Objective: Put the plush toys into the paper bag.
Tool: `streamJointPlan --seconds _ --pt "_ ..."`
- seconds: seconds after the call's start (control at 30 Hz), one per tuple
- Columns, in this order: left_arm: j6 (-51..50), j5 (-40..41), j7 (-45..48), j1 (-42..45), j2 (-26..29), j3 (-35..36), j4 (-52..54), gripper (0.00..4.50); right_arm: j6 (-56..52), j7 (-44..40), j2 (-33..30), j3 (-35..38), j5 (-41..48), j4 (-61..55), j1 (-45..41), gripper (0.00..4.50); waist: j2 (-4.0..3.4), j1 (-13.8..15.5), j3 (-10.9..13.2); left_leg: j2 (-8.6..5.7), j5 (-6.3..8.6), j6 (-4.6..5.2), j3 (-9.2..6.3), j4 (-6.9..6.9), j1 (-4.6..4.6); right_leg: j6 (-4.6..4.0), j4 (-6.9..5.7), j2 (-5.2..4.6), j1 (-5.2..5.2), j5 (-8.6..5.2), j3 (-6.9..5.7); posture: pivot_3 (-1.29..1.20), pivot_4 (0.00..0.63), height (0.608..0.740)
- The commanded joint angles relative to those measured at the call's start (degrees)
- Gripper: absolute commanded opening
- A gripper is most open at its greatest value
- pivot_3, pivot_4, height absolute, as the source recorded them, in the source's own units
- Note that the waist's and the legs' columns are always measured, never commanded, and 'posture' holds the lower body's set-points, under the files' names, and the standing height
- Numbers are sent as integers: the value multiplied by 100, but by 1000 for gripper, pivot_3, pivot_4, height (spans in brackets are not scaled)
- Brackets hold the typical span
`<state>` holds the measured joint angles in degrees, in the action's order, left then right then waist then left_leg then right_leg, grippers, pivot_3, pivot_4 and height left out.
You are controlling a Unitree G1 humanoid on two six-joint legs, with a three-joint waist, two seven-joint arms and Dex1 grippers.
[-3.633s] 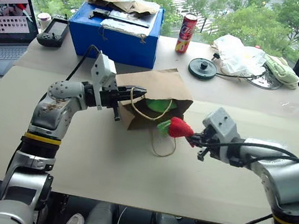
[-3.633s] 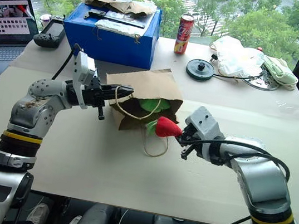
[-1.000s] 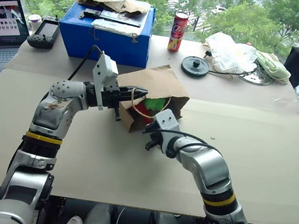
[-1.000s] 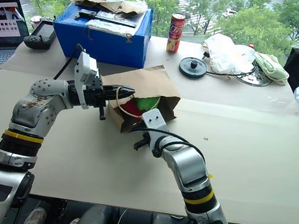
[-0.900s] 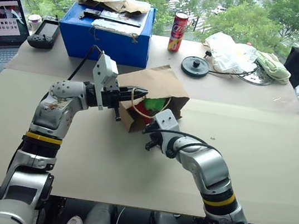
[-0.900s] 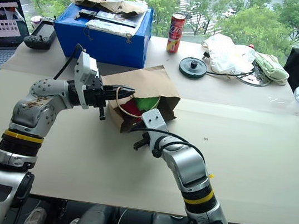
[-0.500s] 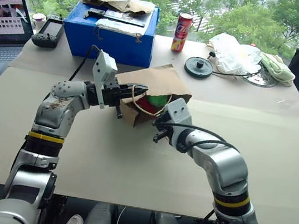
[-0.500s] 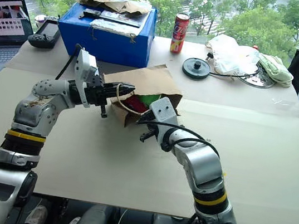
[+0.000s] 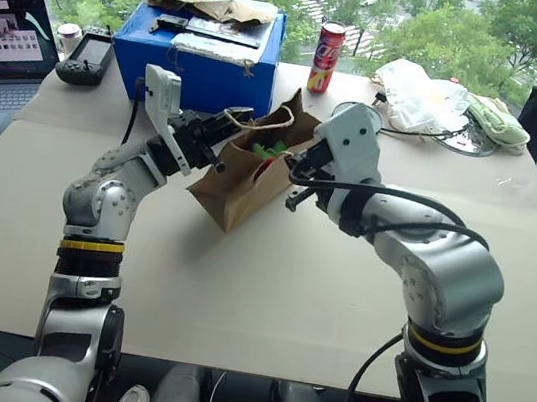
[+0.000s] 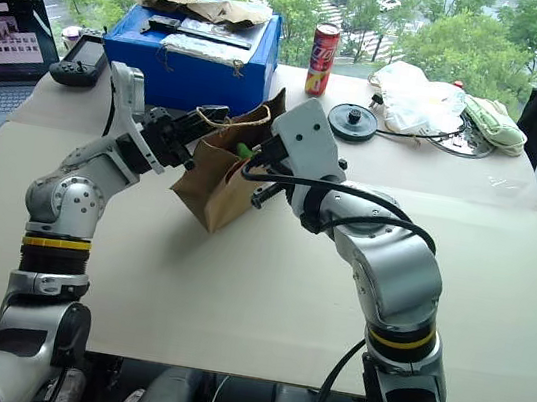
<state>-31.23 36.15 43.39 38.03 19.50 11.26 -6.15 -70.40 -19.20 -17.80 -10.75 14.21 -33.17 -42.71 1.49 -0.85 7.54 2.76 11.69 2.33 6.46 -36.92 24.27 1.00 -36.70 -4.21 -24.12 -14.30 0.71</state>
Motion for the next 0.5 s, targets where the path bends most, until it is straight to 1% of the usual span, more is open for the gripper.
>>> streamJointPlan --seconds 0.03,0.17,0.33,0.5 --pt "108 -18 126 -51 92 -75 229 0 245 49 -51 -7 -52 -135 -114 81 0 0 0 0 0 0 0 0 0 0 0 0 0 0 -1 0 150 739" --pt "227 -122 427 -96 287 -161 37 0 278 12 -115 -213 -55 -101 -94 81 0 0 0 -1 0 0 0 0 -1 0 3 0 0 0 -1 0 150 739" --pt "297 -251 746 -175 566 -184 -117 0 440 116 161 -493 -118 321 -174 81 0 -30 0 1 0 0 1 2 -2 0 4 4 -2 0 -1 0 150 739" --pt "236 -263 791 -319 670 -142 -63 0 641 203 297 -648 -293 838 -271 81 0 -18 0 2 0 0 3 2 -2 -1 3 0 -2 0 -1 0 150 739"
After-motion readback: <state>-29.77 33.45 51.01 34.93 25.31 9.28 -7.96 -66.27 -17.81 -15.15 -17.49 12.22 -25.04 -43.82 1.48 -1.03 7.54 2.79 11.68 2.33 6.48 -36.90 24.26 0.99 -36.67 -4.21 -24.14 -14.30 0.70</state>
